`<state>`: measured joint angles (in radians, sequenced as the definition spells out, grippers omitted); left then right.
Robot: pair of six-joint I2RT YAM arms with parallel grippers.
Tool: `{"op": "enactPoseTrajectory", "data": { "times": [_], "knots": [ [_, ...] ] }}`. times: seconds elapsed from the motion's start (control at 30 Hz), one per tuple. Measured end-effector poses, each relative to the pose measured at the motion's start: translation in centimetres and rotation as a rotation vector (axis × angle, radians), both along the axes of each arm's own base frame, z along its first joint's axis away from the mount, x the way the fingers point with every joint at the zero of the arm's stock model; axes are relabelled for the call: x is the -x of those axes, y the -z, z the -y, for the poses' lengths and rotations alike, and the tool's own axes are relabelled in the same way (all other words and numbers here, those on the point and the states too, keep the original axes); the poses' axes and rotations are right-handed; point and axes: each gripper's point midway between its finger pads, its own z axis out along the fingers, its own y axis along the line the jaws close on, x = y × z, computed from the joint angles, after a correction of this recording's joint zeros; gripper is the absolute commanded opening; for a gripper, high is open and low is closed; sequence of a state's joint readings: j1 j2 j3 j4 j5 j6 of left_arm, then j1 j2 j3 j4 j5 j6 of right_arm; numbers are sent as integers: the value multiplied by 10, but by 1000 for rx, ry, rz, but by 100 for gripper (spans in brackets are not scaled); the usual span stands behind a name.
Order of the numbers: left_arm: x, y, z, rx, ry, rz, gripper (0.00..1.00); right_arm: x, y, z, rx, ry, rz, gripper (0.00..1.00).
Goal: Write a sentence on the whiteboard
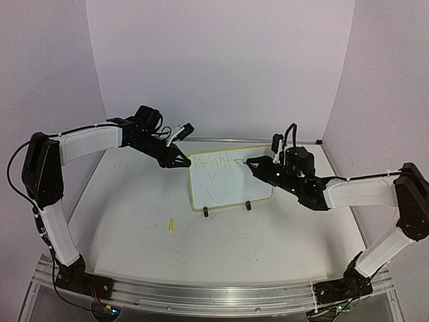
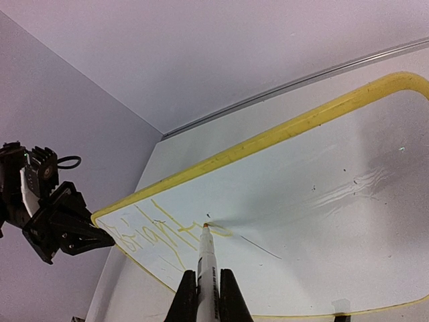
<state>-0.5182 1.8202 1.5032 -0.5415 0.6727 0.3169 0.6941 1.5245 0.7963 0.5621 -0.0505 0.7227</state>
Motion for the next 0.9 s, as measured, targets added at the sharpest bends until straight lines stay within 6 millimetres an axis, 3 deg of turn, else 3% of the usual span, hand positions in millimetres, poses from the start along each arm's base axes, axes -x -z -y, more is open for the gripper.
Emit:
{"op": "enactPoseTrajectory", "data": {
  "times": [0.27,0.53,0.77,0.9],
  "knots": [
    [0,0,0,0,0,0,0,1,5,-1,-6,-8,-16,0],
    [0,0,0,0,-1,0,0,8,30,2,17,-12,-74,0],
    [0,0,0,-1,-1,1,0,8,30,3,16,-5,-76,0],
    [0,0,0,-2,-1,2,0,6,19,9,15,22,-49,0]
  ]
}}
